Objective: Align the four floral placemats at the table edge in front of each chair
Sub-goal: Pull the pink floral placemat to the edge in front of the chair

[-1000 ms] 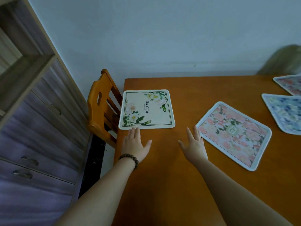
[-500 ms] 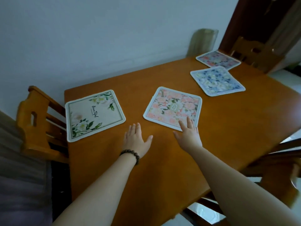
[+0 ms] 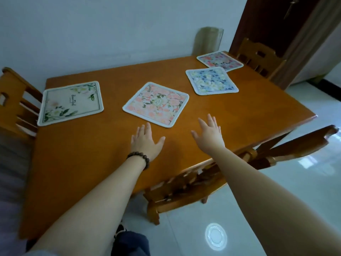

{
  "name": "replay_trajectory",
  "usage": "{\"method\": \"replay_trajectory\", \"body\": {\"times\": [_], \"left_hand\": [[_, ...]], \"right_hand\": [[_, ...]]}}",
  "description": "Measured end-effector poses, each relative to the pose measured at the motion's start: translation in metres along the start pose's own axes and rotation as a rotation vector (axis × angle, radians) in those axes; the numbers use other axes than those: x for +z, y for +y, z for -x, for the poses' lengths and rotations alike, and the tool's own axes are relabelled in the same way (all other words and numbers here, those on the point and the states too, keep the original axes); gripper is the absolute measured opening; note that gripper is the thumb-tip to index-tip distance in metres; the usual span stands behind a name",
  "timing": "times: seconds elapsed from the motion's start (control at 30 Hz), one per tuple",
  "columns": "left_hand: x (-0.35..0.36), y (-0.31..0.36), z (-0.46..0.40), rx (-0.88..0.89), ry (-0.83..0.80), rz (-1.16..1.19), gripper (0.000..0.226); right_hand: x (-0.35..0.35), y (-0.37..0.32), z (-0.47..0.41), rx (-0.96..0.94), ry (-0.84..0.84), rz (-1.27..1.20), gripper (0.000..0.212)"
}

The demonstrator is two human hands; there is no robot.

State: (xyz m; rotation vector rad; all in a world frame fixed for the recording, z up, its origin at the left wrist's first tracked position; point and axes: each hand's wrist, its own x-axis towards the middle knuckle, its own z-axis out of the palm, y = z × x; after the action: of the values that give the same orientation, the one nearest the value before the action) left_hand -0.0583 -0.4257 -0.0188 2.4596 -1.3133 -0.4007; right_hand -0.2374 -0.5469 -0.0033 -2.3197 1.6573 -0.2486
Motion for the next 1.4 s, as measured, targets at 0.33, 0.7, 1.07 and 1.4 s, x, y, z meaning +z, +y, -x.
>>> {"method": "replay_trajectory", "body": {"times": [0.33,0.7,1.07,1.4], "left_hand": [[0.012,0.061,0.062,-0.140,0.133,-0.005,0.084],[0.025,0.050,0.042,-0.245,0.140,-0.058,0.086],[0.025,0.047,-0.052,-0.253,0.128,-0.024,0.086],[0.040,0.042,-0.116,-0.298,0.082,-0.039,0.092]], "right_hand": [[-0.043,0.062,0.016,-0.216,-0.031,-0.002,0.063],[-0.014,0.052,-0.018,-0.355,-0.116,-0.020,0.061],[0.011,0.015,-0.108,-0.373,-0.150,-0.008,0.060],[0.037,0.013,-0.177,-0.415,-0.231,0.006,0.060]]}}
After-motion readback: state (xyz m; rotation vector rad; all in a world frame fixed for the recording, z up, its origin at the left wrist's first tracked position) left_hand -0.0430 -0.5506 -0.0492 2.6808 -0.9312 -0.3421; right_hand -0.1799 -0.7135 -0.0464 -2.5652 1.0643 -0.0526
